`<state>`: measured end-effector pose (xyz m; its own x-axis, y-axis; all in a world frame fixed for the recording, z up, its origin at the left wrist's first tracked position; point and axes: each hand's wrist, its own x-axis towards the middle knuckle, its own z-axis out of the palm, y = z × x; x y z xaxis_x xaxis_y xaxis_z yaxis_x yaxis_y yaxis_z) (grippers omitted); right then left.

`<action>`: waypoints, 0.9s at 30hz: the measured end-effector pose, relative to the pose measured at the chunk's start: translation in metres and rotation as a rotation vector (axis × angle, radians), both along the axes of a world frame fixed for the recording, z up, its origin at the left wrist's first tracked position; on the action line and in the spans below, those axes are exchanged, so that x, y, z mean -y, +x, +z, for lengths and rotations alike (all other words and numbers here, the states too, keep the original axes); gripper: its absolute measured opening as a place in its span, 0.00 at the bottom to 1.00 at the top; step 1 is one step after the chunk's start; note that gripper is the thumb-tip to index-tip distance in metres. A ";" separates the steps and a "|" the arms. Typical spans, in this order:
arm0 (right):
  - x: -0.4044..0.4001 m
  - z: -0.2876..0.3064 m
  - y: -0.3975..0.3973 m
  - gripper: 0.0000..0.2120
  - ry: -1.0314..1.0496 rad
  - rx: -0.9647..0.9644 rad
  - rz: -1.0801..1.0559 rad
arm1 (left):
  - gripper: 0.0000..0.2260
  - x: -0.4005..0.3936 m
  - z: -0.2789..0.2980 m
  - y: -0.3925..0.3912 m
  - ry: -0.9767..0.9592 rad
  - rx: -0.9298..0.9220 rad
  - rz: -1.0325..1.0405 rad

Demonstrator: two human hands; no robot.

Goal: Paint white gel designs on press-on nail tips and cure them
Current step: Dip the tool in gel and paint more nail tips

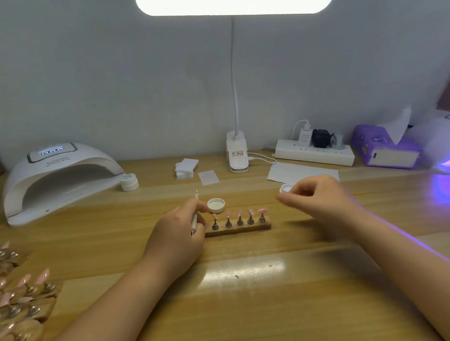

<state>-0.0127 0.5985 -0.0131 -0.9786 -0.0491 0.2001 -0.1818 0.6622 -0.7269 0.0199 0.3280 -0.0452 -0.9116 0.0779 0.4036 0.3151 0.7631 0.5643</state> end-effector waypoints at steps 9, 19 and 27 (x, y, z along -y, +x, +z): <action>0.003 -0.029 -0.011 0.39 0.124 -0.004 -0.252 | 0.12 -0.002 0.002 0.002 -0.032 -0.017 0.008; 0.009 -0.034 -0.024 0.38 0.190 -0.098 -0.278 | 0.10 -0.004 0.003 0.001 -0.031 -0.024 0.015; 0.004 -0.035 -0.021 0.36 0.042 -0.211 -0.220 | 0.11 -0.003 0.003 -0.002 0.034 -0.080 0.033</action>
